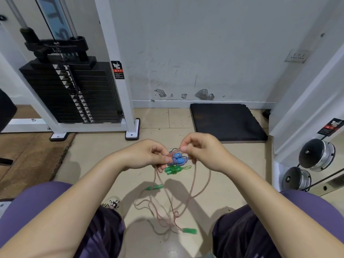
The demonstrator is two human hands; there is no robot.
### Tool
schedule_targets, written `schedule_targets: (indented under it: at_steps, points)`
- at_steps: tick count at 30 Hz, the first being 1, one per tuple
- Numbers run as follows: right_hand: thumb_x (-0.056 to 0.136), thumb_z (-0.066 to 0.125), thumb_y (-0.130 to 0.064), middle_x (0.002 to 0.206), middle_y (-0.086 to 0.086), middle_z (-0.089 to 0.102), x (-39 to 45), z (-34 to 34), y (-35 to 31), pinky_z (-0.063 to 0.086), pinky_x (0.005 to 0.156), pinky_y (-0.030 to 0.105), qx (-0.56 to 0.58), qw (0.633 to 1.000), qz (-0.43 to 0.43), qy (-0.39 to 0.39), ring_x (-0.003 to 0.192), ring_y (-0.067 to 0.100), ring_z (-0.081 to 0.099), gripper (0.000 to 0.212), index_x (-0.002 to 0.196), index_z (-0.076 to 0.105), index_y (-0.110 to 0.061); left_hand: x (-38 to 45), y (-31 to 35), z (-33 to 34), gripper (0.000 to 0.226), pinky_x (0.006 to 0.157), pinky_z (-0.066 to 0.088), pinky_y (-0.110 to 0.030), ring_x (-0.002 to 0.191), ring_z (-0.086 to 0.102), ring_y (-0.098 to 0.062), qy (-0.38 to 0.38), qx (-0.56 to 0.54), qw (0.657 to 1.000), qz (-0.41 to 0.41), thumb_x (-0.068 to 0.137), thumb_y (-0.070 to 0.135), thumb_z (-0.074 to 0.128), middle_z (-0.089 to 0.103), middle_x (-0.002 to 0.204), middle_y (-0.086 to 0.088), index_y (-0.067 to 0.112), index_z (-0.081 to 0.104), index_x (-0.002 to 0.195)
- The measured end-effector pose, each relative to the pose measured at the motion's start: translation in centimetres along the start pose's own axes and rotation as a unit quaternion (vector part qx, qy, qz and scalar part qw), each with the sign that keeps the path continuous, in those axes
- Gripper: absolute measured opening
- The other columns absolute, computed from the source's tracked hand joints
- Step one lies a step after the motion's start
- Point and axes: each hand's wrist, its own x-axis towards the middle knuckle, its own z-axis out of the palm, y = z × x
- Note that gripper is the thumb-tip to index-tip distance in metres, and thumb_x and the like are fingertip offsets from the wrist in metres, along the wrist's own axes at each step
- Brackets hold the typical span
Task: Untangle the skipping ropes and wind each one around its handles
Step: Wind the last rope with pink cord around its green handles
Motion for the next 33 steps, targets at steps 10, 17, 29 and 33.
schedule_targets:
  at_steps: [10, 17, 29, 33]
  points:
    - [0.075, 0.081, -0.030, 0.078, 0.002, 0.068, -0.6, -2.1, -0.5, 0.048, 0.071, 0.033, 0.105, 0.992, 0.048, -0.041, 0.068, 0.015, 0.064, 0.043, 0.108, 0.057, -0.018, -0.7, 1.5, 0.4, 0.031, 0.059, 0.047, -0.030, 0.047, 0.033, -0.014, -0.036, -0.034, 0.999, -0.004, 0.097, 0.036, 0.054, 0.033, 0.052, 0.001, 0.012, 0.068, 0.082]
    - [0.078, 0.082, -0.028, 0.049, -0.012, 0.041, -0.6, -0.5, -0.4, 0.025, 0.050, 0.022, -0.010, 0.992, 0.053, -0.117, 0.048, 0.005, 0.032, 0.023, 0.079, 0.066, -0.011, -0.8, 1.8, 0.5, 0.025, 0.060, 0.044, -0.024, 0.052, 0.046, -0.015, -0.038, -0.023, 0.999, 0.006, 0.097, 0.026, 0.058, 0.054, 0.060, -0.003, 0.008, 0.067, 0.081]
    - [0.082, 0.079, -0.029, 0.073, 0.005, 0.062, -0.2, -0.5, -0.2, 0.048, 0.064, 0.037, 0.075, 0.993, 0.064, -0.065, 0.060, 0.016, 0.056, 0.024, 0.099, 0.067, -0.018, -0.6, 1.2, 0.3, 0.021, 0.059, 0.050, -0.027, 0.052, 0.045, -0.011, 0.026, 0.037, 0.999, -0.006, 0.097, 0.027, 0.060, 0.047, 0.057, 0.003, 0.009, 0.069, 0.088]
    - [0.081, 0.079, -0.026, 0.048, -0.013, 0.047, -0.3, 0.1, -0.6, 0.031, 0.050, 0.021, 0.002, 0.994, 0.045, -0.102, 0.046, 0.003, 0.037, 0.018, 0.089, 0.068, -0.014, -0.4, 1.3, 0.9, 0.009, 0.058, 0.050, -0.023, 0.061, 0.047, -0.010, 0.005, 0.043, 0.999, 0.017, 0.090, 0.021, 0.070, 0.048, 0.072, -0.009, 0.013, 0.074, 0.089]
